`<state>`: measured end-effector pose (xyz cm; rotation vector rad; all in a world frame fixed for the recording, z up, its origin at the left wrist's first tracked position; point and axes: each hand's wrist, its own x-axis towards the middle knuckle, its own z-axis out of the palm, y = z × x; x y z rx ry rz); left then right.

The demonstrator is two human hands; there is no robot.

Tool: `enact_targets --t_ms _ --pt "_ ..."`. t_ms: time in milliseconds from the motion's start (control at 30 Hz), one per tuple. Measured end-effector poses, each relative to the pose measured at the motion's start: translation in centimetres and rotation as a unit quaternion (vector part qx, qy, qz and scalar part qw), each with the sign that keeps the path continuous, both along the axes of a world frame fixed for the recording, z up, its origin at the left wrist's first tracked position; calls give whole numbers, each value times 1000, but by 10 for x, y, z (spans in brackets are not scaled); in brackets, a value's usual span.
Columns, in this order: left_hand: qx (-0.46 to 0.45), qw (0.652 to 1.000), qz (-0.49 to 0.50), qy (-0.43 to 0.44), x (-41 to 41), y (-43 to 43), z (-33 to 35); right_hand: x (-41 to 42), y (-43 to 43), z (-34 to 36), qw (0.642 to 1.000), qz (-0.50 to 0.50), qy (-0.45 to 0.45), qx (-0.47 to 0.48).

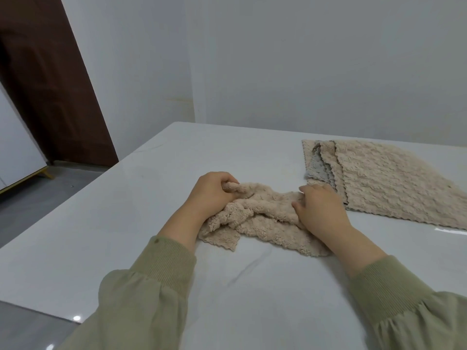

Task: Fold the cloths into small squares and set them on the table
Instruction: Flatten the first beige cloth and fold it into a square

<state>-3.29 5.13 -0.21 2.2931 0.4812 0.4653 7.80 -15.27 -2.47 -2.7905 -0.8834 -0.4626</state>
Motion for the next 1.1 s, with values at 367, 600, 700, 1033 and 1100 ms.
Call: enact_targets --t_ms 367,600,700,1033,1100 --pt "-1 971 181 -157 6 1 5 2 19 9 957 -2 -157 243" --pt "-102 978 90 -157 12 -3 5 13 47 0 954 10 -21 300" --pt "70 995 63 -31 11 -5 -5 11 38 -2 964 17 7 265" --pt "227 972 -25 53 5 -13 -7 -2 18 -8 991 73 97 53" --pt "242 966 -32 91 5 -9 -11 0 17 -6 993 66 84 60"
